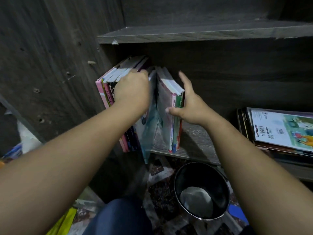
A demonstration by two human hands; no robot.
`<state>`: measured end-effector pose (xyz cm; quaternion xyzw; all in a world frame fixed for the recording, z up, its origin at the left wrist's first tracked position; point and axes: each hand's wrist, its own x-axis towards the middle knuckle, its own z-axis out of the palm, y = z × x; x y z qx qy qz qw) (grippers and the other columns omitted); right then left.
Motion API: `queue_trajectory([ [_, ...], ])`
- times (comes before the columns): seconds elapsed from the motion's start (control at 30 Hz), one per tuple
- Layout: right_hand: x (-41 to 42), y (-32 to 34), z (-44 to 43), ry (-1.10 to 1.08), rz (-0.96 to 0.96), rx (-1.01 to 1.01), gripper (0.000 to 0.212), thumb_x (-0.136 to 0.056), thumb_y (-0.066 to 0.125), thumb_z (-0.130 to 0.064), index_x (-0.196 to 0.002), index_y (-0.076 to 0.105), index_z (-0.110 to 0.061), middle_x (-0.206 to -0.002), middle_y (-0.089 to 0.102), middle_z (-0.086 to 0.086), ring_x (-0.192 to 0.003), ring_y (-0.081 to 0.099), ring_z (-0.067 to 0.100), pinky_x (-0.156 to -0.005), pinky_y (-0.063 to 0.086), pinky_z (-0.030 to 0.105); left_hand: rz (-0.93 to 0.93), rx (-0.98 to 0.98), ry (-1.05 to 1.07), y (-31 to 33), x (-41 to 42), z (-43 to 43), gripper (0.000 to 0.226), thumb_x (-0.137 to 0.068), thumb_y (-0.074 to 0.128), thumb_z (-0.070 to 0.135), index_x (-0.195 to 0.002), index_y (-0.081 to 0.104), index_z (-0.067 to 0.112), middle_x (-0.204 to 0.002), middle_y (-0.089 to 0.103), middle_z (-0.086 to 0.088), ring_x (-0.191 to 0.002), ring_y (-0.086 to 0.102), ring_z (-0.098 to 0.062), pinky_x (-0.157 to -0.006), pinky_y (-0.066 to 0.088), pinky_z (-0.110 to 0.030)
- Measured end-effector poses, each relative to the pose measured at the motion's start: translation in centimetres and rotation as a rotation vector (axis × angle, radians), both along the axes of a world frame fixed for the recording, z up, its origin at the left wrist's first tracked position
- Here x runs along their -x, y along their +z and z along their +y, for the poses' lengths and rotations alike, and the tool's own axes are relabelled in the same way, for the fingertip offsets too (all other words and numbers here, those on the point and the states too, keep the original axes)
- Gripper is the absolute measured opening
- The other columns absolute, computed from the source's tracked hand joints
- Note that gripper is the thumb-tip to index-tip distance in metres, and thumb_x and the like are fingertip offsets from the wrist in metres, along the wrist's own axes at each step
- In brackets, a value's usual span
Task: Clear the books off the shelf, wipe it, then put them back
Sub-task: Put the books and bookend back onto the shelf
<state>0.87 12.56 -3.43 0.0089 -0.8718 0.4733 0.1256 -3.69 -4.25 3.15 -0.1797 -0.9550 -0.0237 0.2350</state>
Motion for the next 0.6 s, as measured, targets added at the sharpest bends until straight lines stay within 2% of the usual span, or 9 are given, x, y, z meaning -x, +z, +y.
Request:
queue_trajectory([
  [0.1,-0.7,-3.0,-0.5,0.061,-0.159,-0.021,0.101,-0.080,0.077,-0.018,-0.152,0.007,-0.033,-0.130,0.053,-0.005,-0.113,0.053,0.010,-0.092,0.044,0.026,-0.034,0.022,-0.125,-0.8,-0.9,-2.6,0.037,-0.091,0.059,0.036,-0.122,0.062,0.014,-0.119,0.049,-0.012,-0.110,0.048,-0.034,-0.086,0.043,-0.042],
  [0.17,-0.8,-4.7,-1.0,0.113,-0.242,-0.026,0.105,-0.079,0.077,-0.014,-0.152,0.003,-0.033,-0.131,0.053,-0.002,-0.118,0.053,0.015,-0.099,0.044,0.033,-0.013,0.155,-0.258,-1.2,-1.5,-4.8,0.062,-0.085,0.060,0.055,-0.134,0.054,0.018,-0.126,0.047,-0.005,-0.115,0.036,-0.029,-0.097,0.033,-0.044],
  [0.23,-0.6,-5.6,-1.5,0.165,-0.272,0.010,0.117,-0.074,0.079,-0.009,-0.151,-0.005,-0.038,-0.130,0.049,-0.005,-0.120,0.052,0.016,-0.101,0.045,0.036,0.033,0.297,-0.307,-1.7,-1.6,-6.5,0.093,-0.069,0.065,0.070,-0.144,0.041,0.020,-0.137,0.042,0.001,-0.121,0.028,-0.029,-0.098,0.022,-0.046],
  [0.27,-0.5,-6.0,-1.7,0.189,-0.278,0.025,0.124,-0.071,0.081,-0.009,-0.150,-0.009,-0.041,-0.133,0.046,-0.007,-0.122,0.049,0.016,-0.103,0.044,0.038,0.059,0.323,-0.308,-1.9,-1.4,-7.0,0.101,-0.062,0.067,0.073,-0.145,0.041,0.020,-0.139,0.043,0.001,-0.124,0.027,-0.030,-0.097,0.019,-0.046],
  [0.37,-0.1,-7.4,-2.7,0.185,-0.300,-0.019,0.143,-0.056,0.090,-0.027,-0.144,-0.020,-0.049,-0.147,0.040,-0.007,-0.130,0.044,0.016,-0.107,0.040,0.044,0.165,0.313,-0.308,-2.7,-0.1,-7.1,0.096,-0.057,0.074,0.067,-0.136,0.053,0.018,-0.134,0.054,0.000,-0.131,0.032,-0.034,-0.094,0.016,-0.046],
  [0.5,0.0,-8.6,-4.4,0.091,-0.301,-0.117,0.147,-0.050,0.091,-0.044,-0.139,-0.025,-0.055,-0.154,0.032,-0.001,-0.137,0.036,0.020,-0.112,0.033,0.048,0.223,0.218,-0.248,-3.9,0.6,-5.5,0.083,-0.063,0.081,0.051,-0.134,0.053,0.017,-0.134,0.054,-0.001,-0.135,0.034,-0.033,-0.097,0.015,-0.047],
  [0.6,0.4,-9.3,-5.9,-0.023,-0.214,-0.100,0.146,-0.050,0.091,-0.047,-0.142,-0.023,-0.051,-0.157,0.025,-0.002,-0.141,0.028,0.020,-0.113,0.030,0.051,0.285,0.148,-0.186,-4.6,0.5,-5.7,0.102,-0.058,0.084,0.053,-0.142,0.042,0.015,-0.142,0.044,-0.005,-0.138,0.023,-0.034,-0.099,0.017,-0.049],
])
